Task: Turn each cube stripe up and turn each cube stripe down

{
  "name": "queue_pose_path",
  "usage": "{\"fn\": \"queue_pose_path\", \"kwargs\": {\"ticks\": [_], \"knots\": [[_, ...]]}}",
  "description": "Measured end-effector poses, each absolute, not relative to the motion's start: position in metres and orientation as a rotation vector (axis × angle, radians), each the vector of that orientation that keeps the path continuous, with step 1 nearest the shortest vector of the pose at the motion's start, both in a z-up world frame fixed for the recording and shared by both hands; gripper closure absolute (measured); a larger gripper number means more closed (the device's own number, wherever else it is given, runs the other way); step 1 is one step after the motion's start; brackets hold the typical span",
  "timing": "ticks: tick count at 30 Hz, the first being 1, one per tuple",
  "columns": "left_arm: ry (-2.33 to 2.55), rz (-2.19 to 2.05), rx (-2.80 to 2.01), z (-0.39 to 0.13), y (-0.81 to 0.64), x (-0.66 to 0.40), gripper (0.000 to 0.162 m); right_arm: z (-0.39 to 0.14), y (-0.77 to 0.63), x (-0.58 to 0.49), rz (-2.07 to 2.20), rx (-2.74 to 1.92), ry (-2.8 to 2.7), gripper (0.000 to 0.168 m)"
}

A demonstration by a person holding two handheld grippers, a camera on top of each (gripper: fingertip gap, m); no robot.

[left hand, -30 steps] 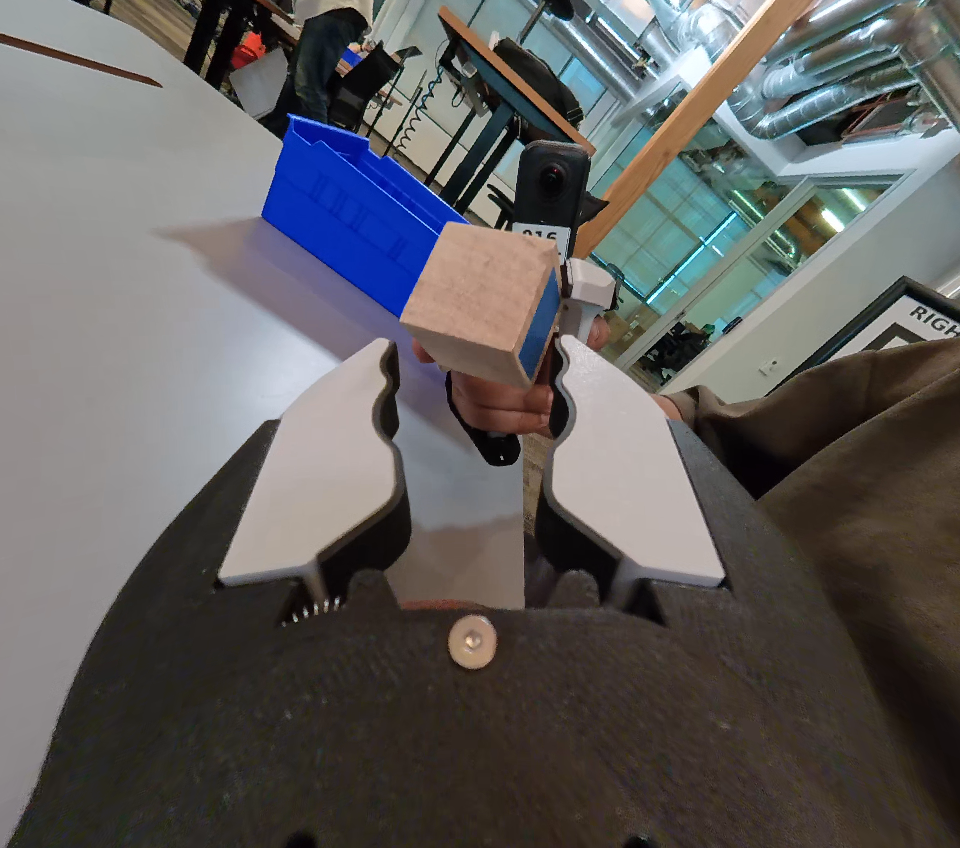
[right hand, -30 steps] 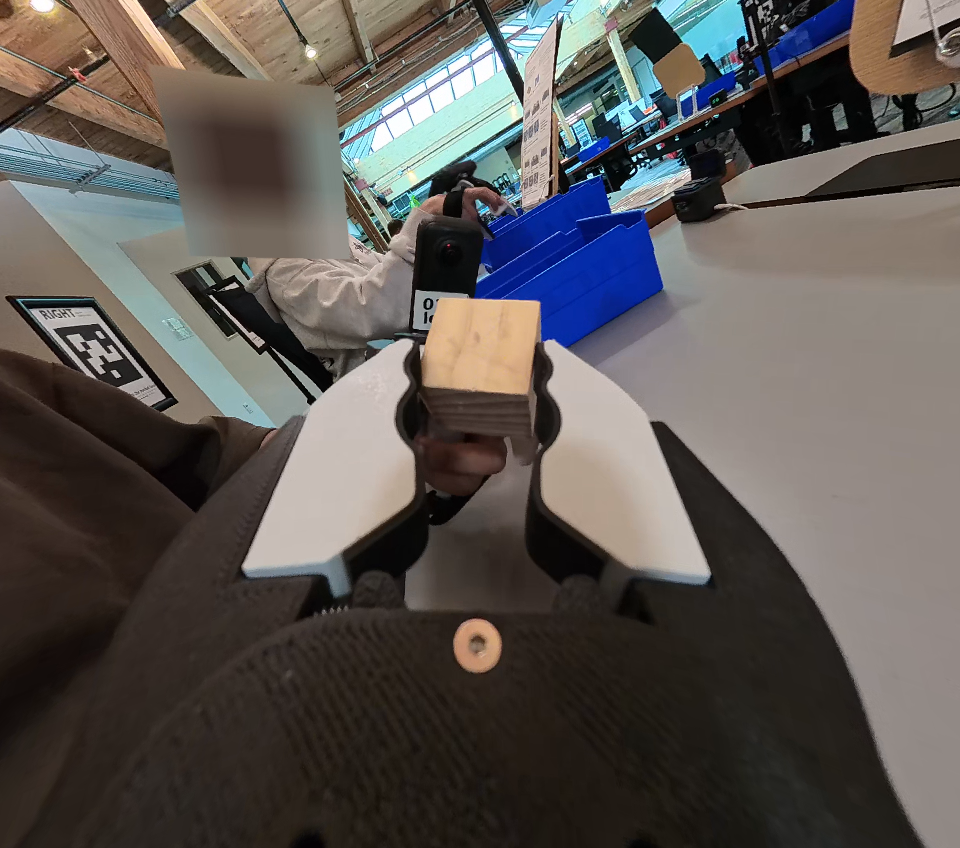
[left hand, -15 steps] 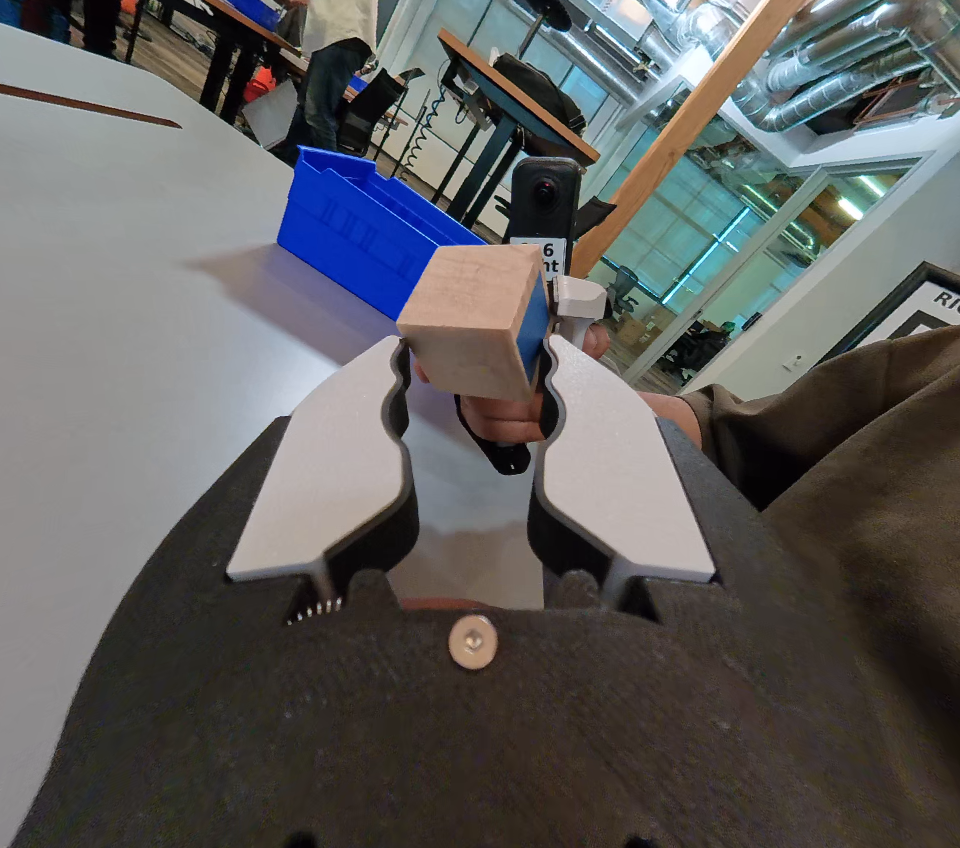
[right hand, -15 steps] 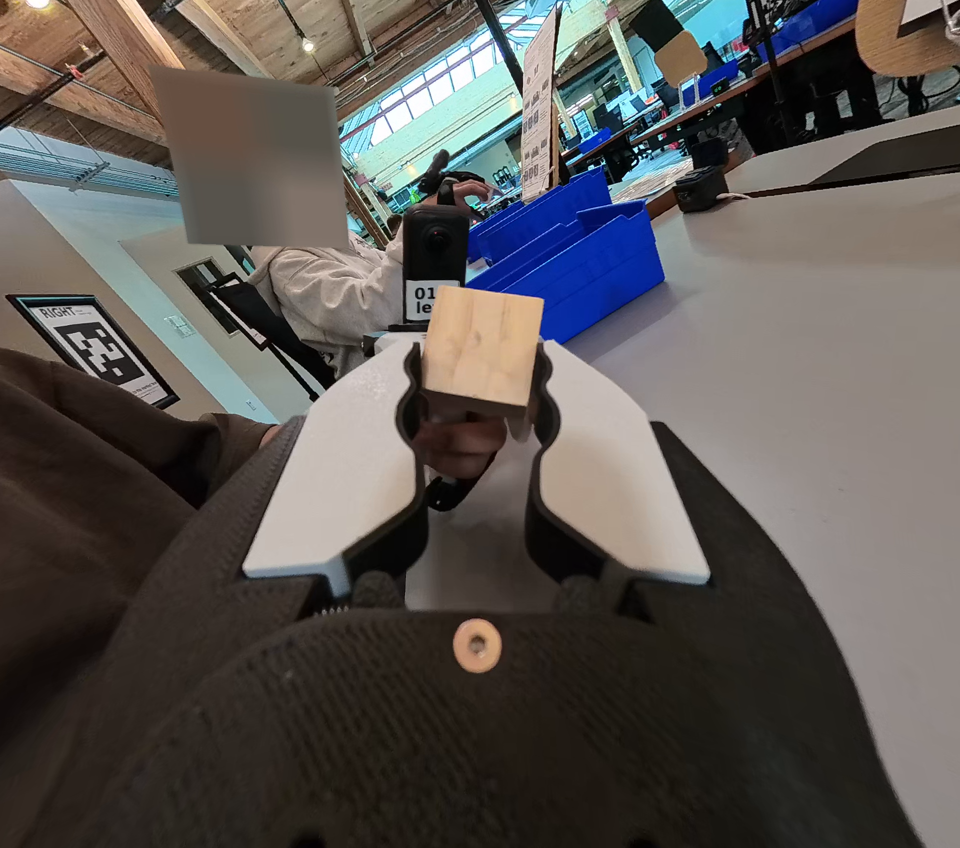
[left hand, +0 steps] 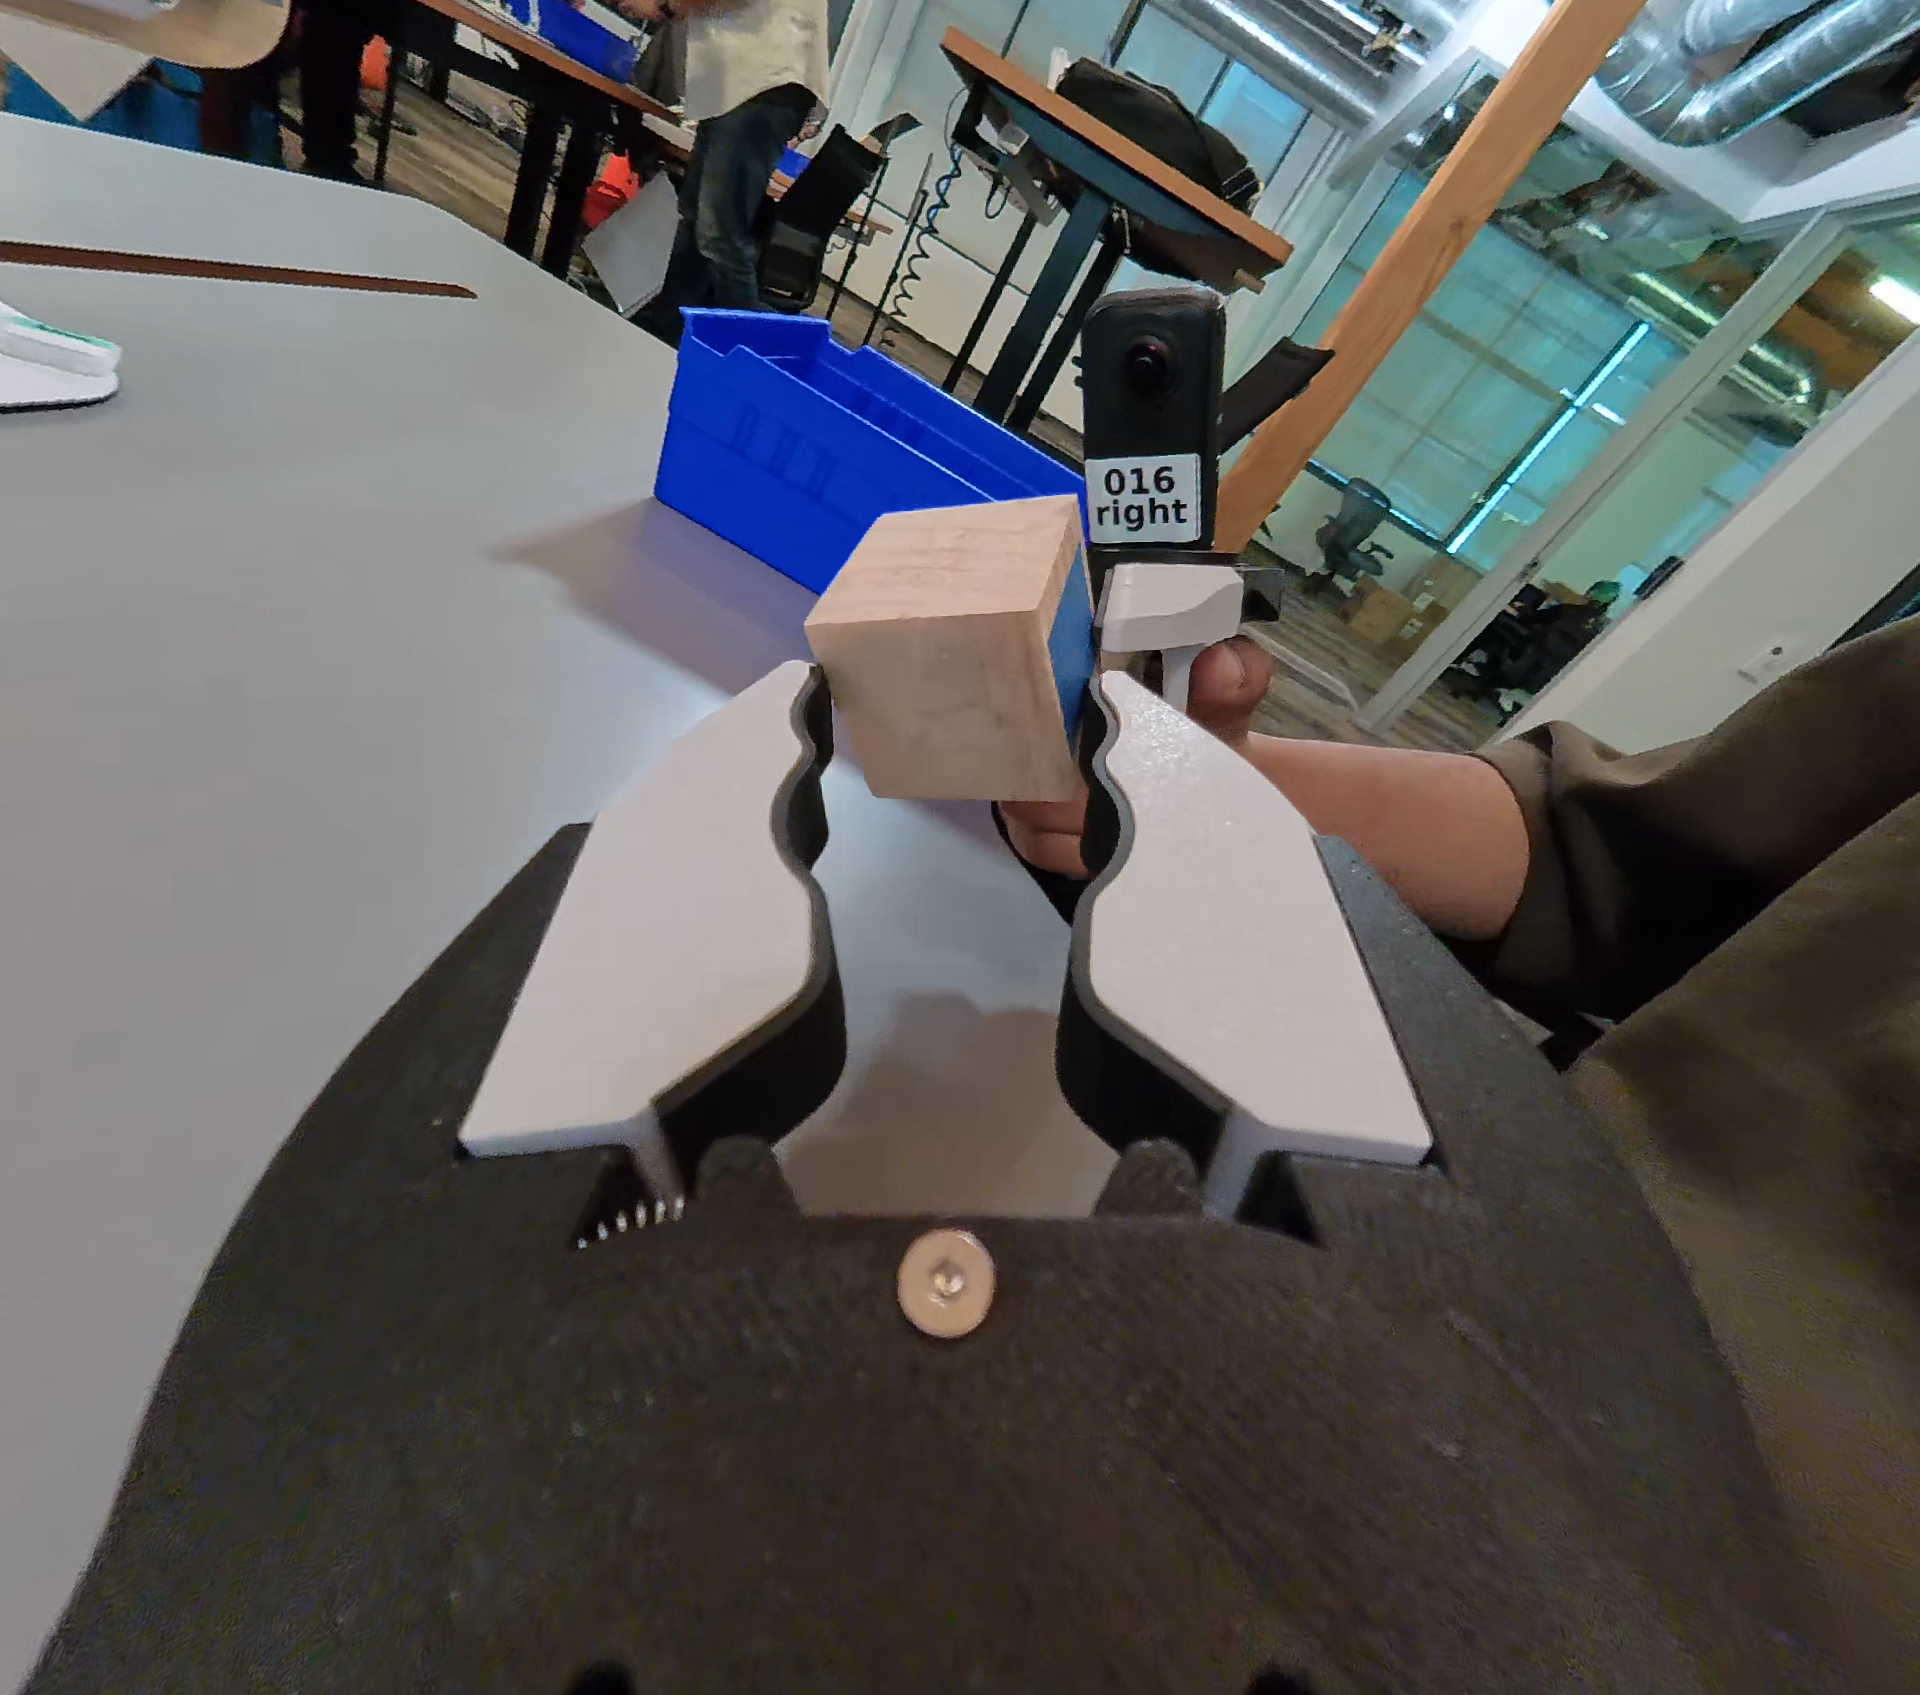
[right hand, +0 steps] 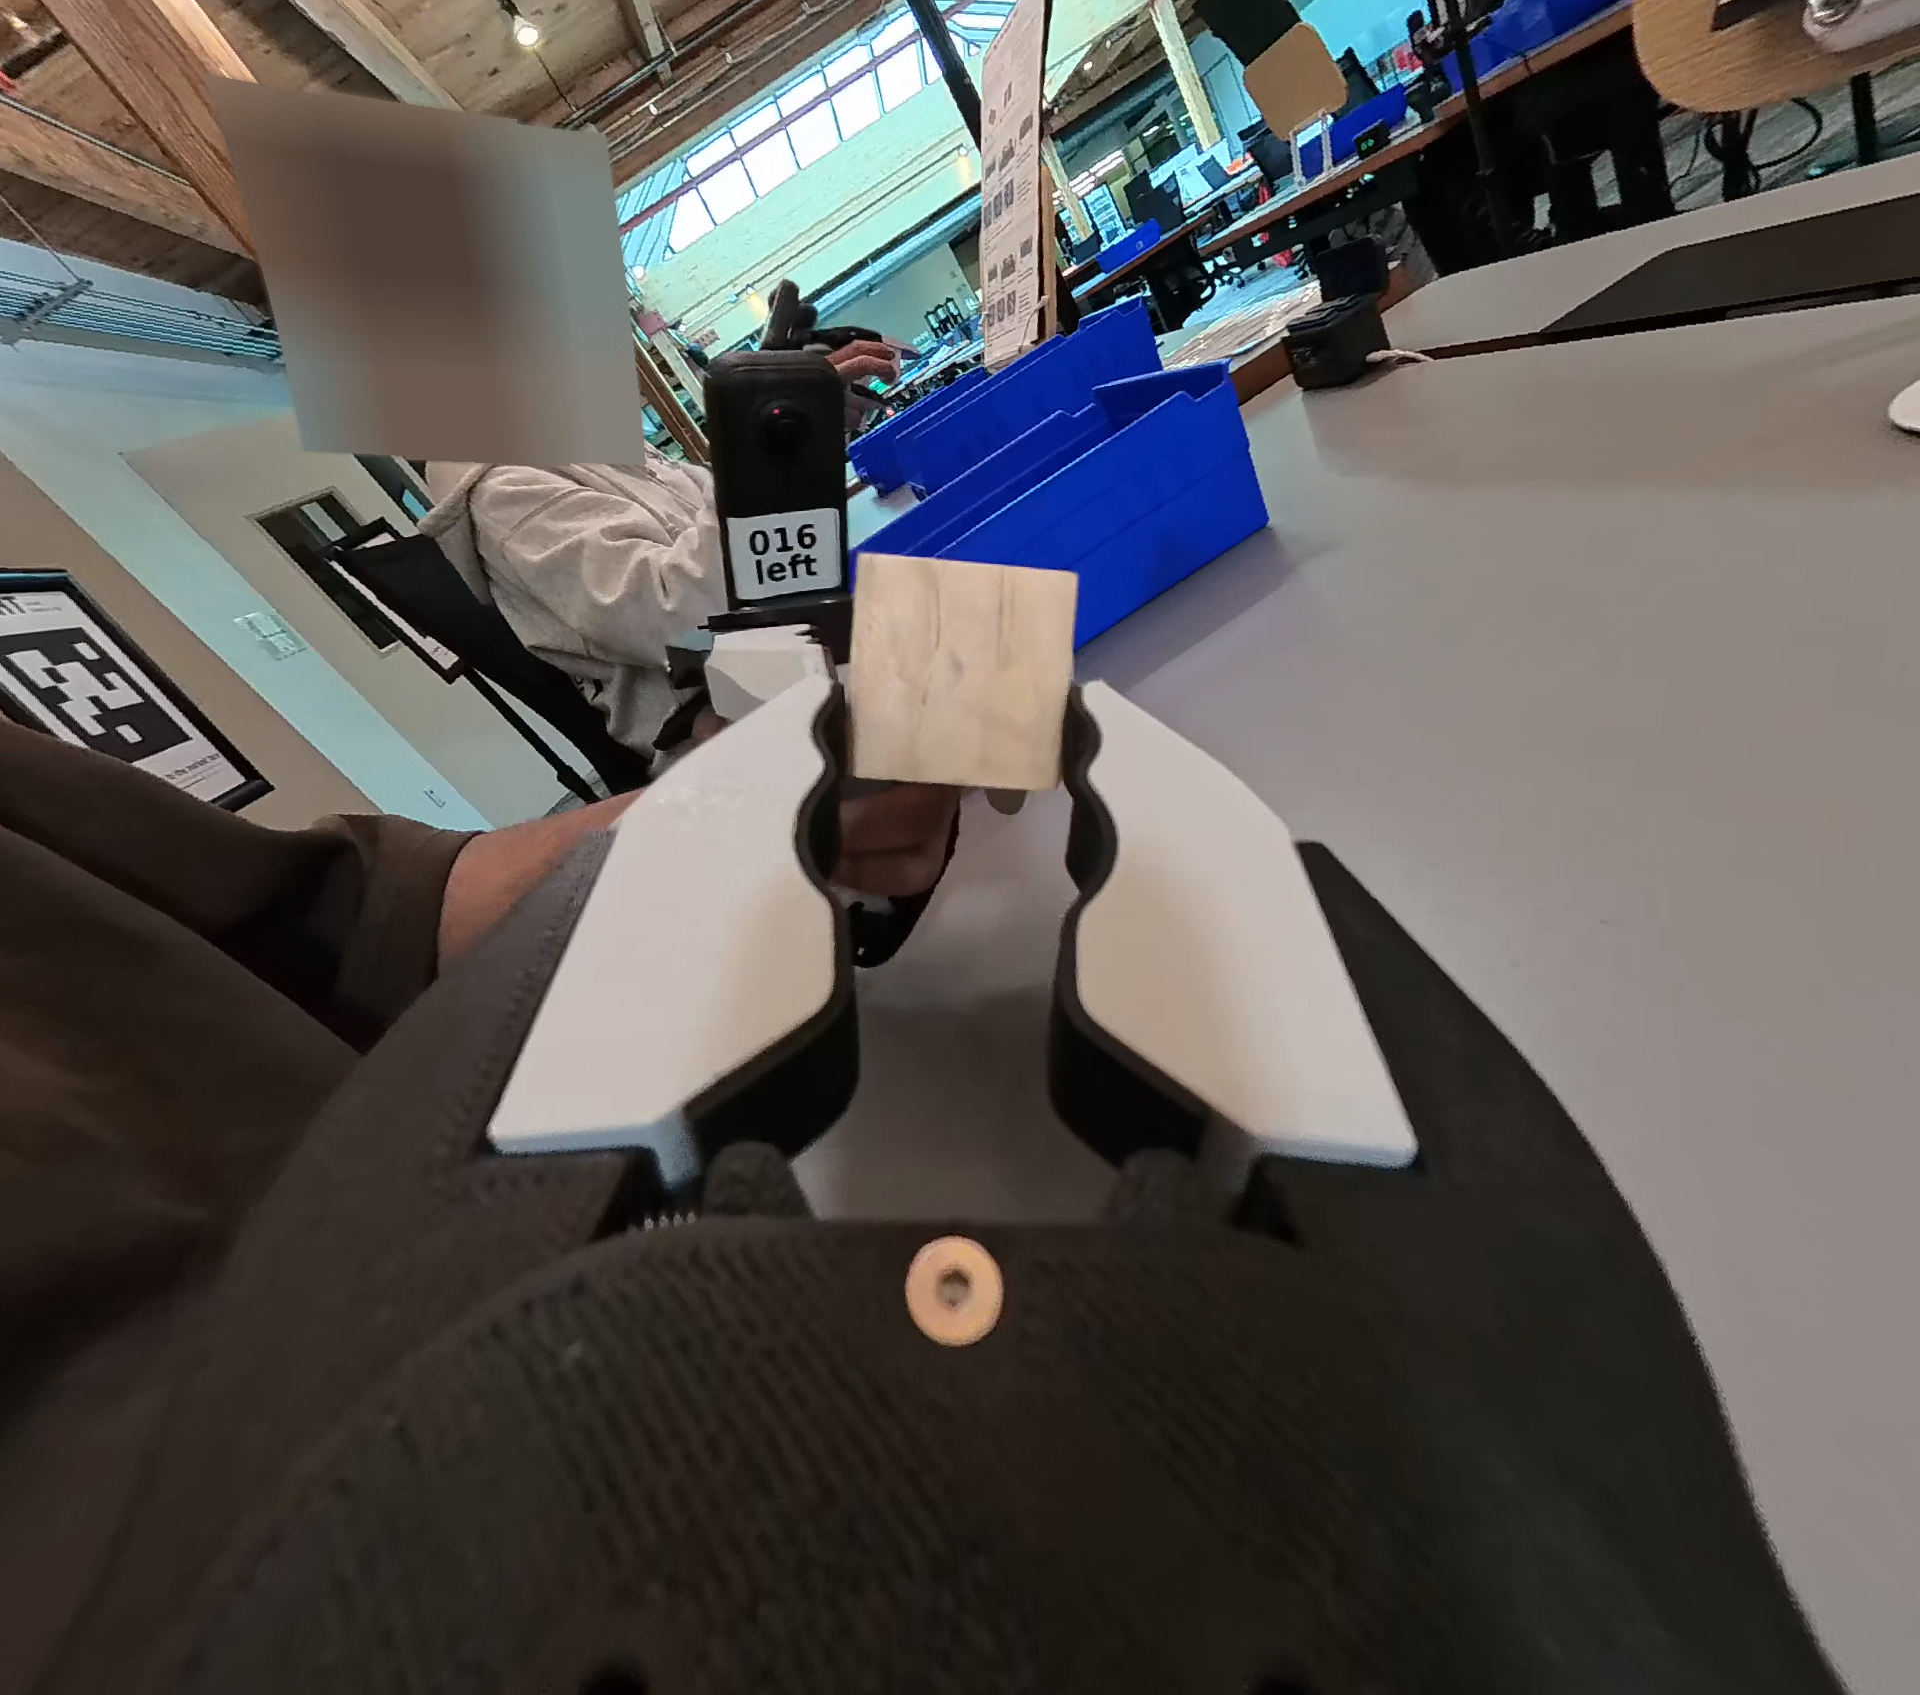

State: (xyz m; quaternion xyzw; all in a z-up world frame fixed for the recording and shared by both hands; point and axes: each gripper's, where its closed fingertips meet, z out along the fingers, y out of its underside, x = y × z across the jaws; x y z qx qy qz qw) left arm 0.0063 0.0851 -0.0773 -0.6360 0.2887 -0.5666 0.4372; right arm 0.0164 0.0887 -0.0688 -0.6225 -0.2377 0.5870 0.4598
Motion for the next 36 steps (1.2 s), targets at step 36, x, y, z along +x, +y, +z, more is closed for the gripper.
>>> {"fn": "queue_pose_path", "kwargs": {"ticks": [36], "knots": [[0.874,-0.958,-1.503,-0.088,0.113,-0.047,0.114,-0.08,0.106,0.027,1.405,-1.615,-0.493,0.132]]}}
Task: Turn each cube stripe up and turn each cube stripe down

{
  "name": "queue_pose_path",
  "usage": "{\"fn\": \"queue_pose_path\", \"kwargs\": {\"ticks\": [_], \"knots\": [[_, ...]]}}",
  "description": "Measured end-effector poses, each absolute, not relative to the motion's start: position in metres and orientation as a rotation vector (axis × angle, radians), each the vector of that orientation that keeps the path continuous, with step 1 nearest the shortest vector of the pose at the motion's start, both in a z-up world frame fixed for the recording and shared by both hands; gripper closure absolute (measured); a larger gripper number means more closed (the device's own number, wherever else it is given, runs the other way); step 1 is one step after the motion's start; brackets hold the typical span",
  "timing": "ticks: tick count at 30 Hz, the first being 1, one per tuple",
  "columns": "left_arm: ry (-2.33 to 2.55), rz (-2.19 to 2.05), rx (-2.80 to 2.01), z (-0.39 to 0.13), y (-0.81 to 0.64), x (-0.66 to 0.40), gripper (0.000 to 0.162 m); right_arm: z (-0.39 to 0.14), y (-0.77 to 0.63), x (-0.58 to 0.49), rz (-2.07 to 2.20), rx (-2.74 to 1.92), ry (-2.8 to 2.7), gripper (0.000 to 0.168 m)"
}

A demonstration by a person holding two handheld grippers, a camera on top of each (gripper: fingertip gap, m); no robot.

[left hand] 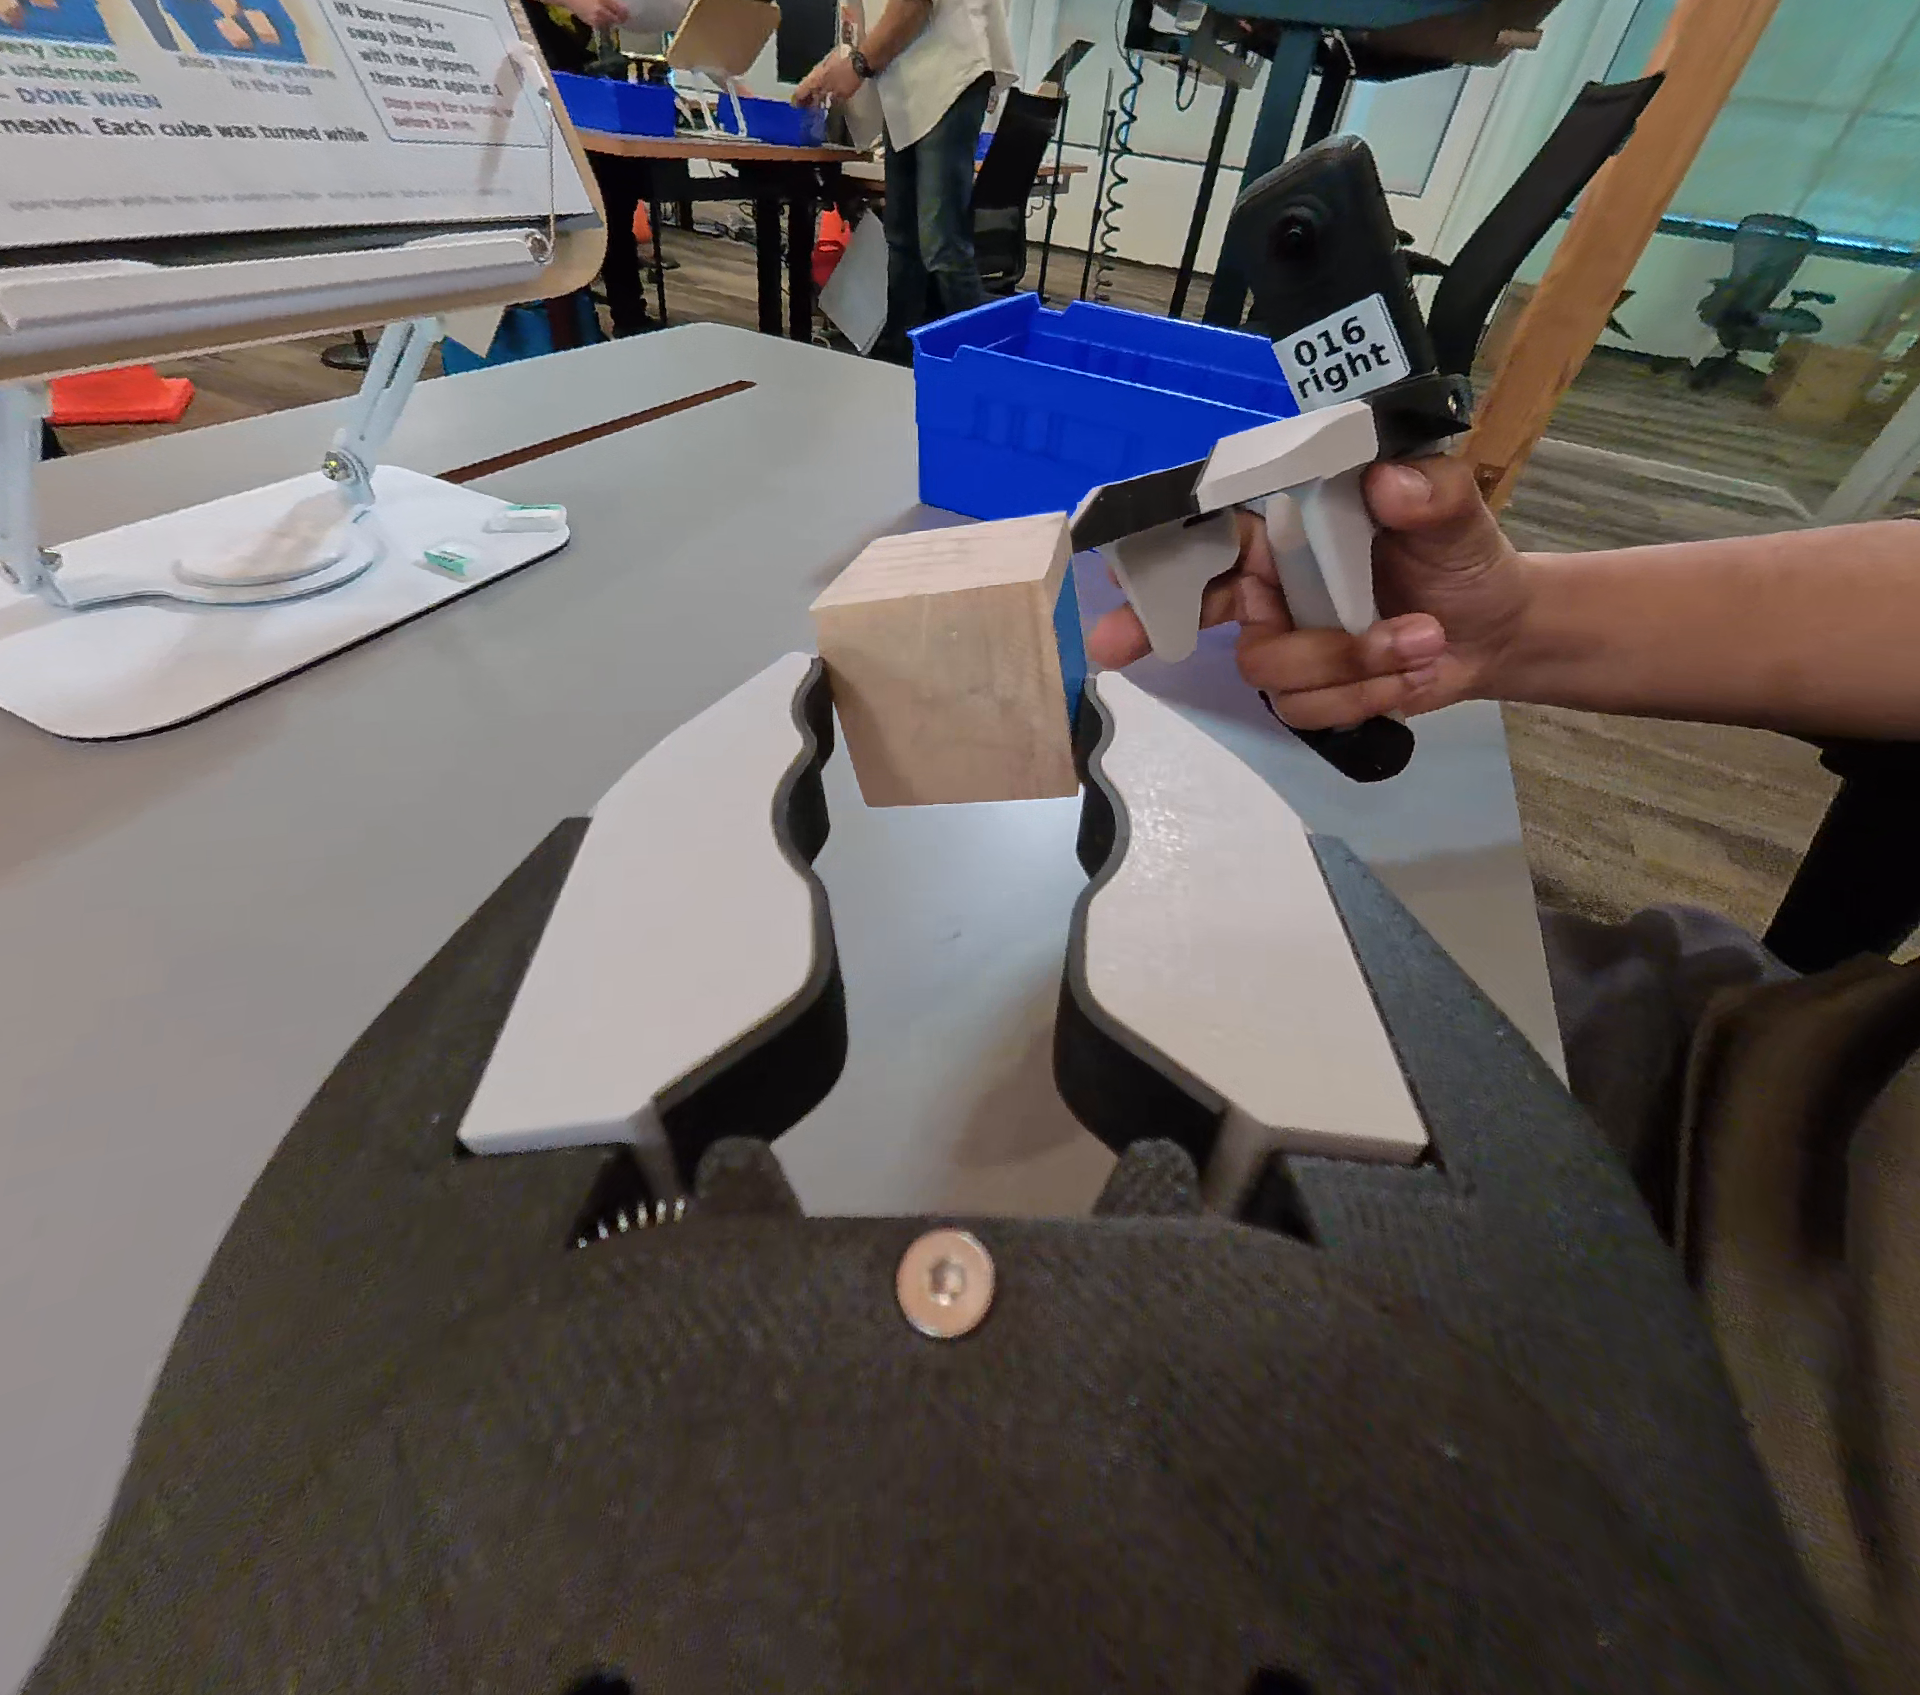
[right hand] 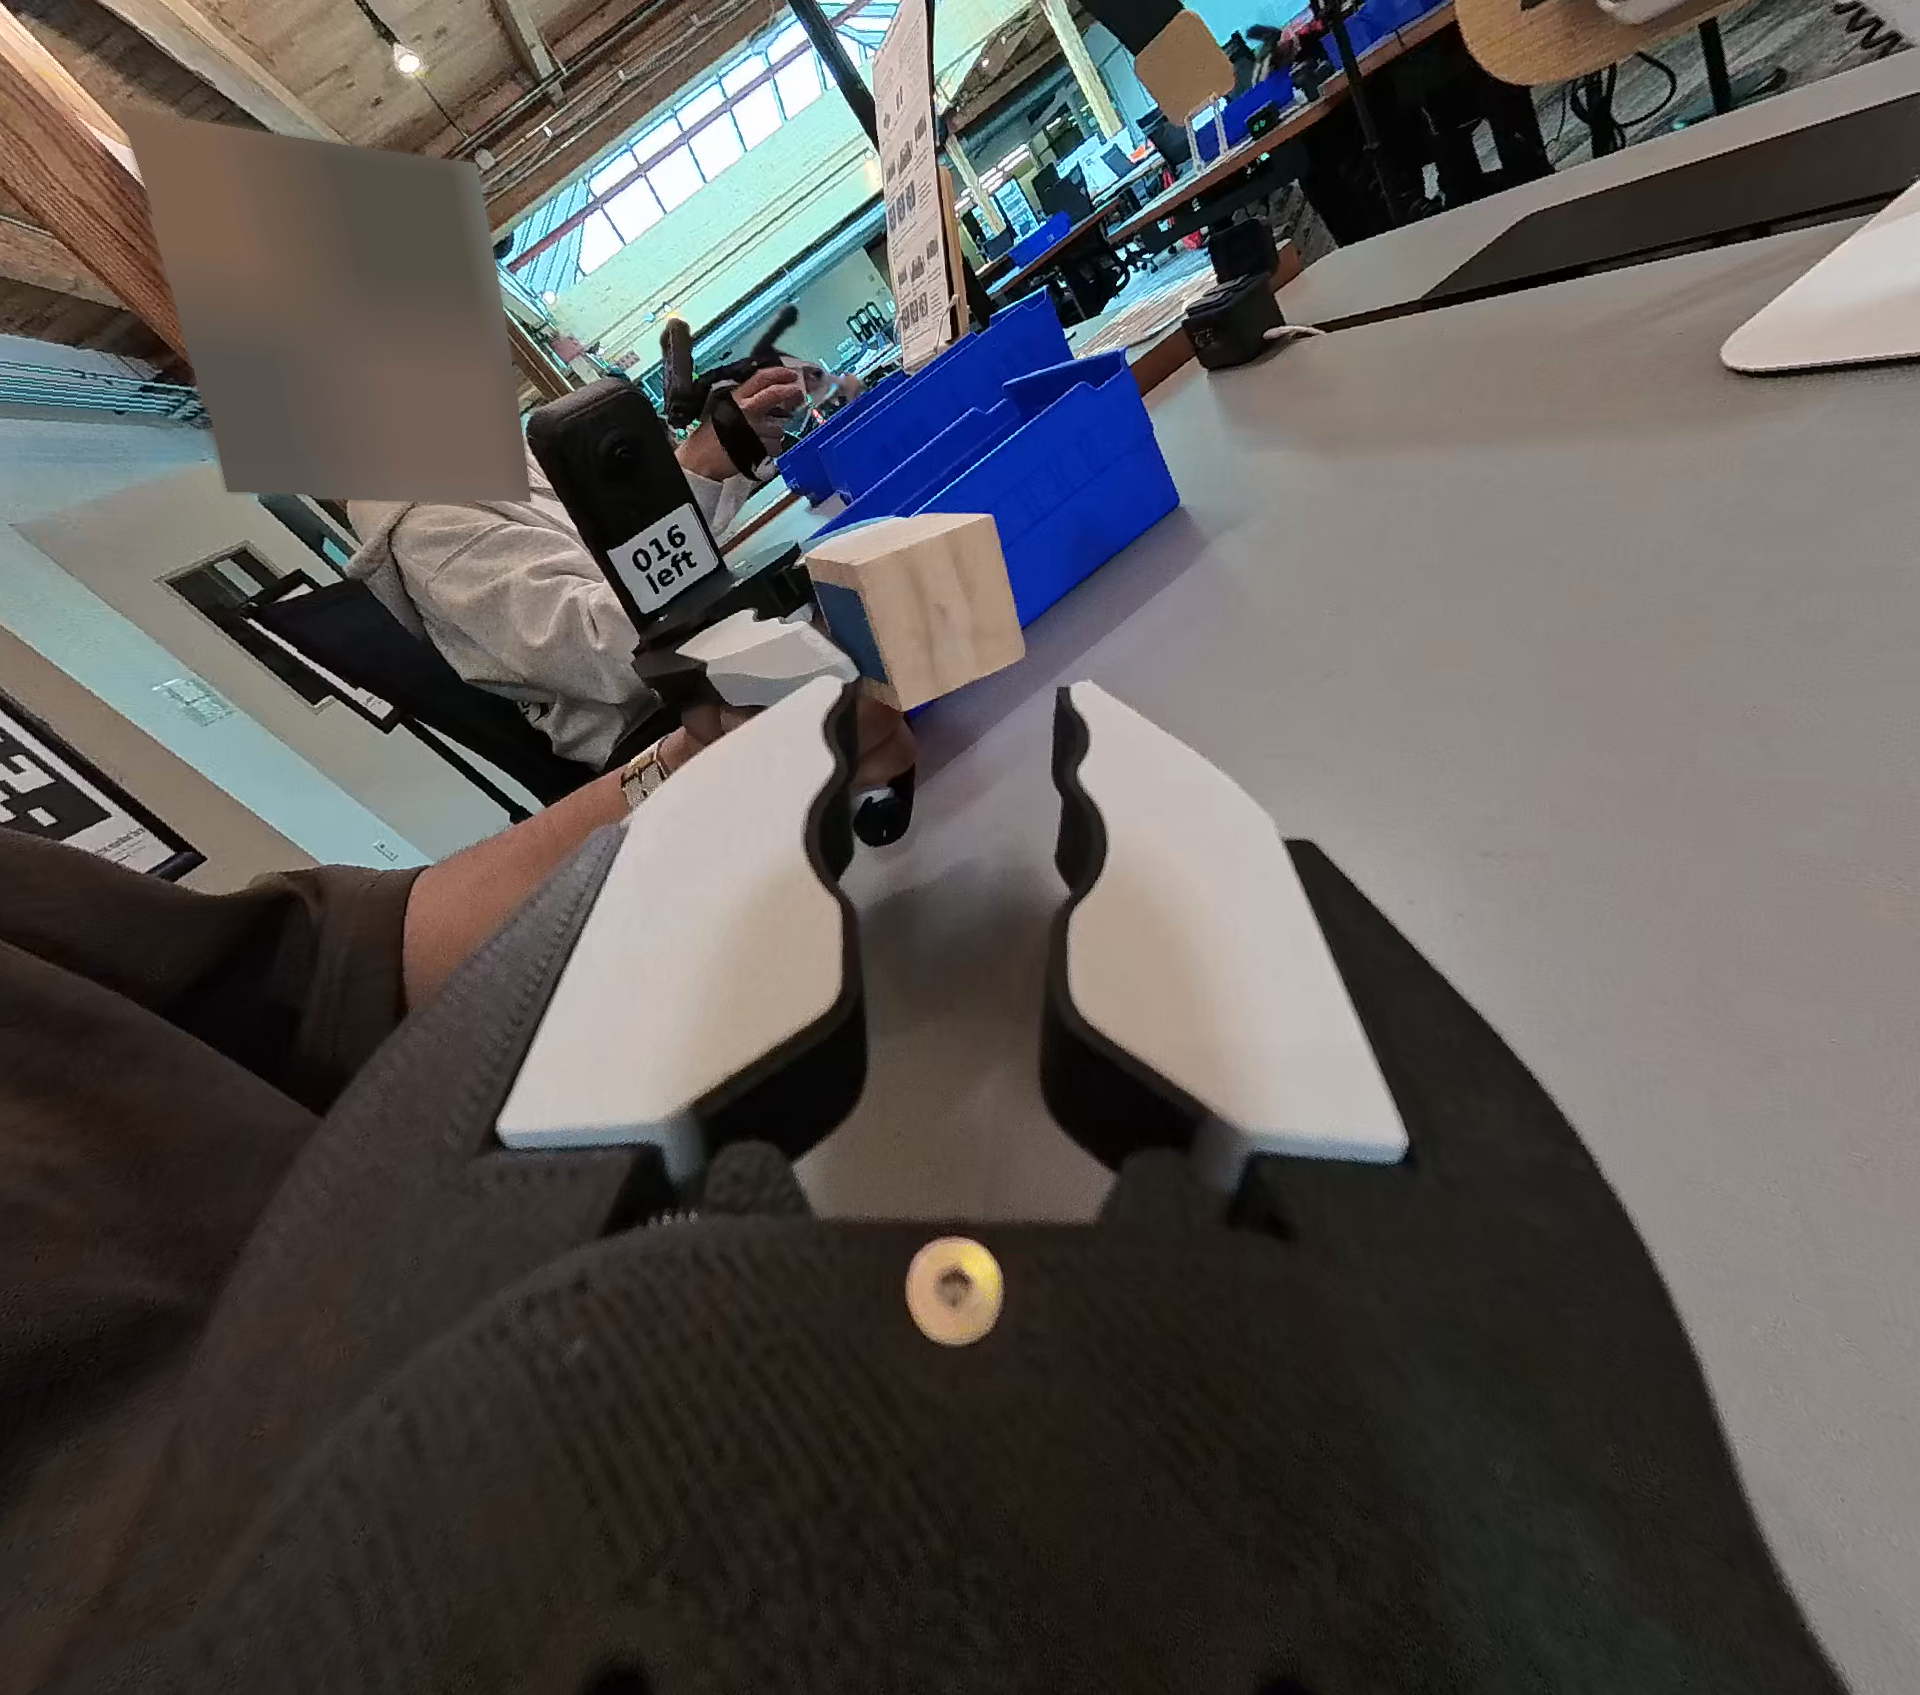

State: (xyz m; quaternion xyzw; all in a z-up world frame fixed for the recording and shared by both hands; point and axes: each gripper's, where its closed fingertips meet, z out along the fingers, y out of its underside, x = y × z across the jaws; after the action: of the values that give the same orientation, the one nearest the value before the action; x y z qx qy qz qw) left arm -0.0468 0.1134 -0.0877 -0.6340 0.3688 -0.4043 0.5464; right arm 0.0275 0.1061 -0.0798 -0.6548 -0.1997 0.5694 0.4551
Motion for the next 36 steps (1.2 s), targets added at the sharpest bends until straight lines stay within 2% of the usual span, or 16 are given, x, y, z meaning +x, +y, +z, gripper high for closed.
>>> {"fn": "queue_pose_path", "kwargs": {"ticks": [23,36], "knots": [[0.947,-0.95,-1.513,-0.096,0.103,-0.033,0.114,-0.089,0.106,0.023,1.385,-1.672,-0.511,0.129],[0.968,-0.956,-1.51,-0.097,0.098,-0.029,0.114,-0.095,0.102,0.017,1.42,-1.706,-0.535,0.12]]}}
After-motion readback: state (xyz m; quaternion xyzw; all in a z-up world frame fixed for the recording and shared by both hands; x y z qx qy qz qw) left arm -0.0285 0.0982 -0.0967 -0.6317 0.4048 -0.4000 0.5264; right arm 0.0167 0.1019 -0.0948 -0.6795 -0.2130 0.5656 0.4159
